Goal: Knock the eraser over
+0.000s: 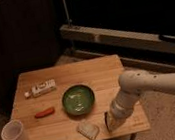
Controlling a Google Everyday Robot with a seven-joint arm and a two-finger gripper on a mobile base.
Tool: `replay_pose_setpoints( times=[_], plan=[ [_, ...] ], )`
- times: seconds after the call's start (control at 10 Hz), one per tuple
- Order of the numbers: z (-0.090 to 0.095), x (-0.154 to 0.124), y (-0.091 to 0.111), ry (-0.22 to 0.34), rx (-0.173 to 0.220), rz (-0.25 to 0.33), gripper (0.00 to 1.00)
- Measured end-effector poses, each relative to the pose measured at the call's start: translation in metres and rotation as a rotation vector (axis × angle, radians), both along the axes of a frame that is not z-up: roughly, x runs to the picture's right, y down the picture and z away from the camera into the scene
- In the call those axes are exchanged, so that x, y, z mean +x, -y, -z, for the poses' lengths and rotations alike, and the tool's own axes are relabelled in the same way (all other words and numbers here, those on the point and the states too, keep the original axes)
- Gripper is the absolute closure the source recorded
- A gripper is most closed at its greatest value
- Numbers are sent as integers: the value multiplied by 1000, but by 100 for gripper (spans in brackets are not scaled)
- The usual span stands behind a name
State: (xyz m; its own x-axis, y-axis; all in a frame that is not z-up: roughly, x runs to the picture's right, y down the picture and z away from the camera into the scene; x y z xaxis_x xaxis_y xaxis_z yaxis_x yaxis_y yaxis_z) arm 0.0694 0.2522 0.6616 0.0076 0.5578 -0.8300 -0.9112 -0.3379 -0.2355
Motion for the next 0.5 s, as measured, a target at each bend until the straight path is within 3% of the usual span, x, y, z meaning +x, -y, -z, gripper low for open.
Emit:
replay_pose_setpoints(
  times=[0.3, 0.5],
  plan=[
    [2, 2, -2, -79, -38, 41, 97],
    [-3, 2, -10, -85, -72, 49, 97]
  ],
)
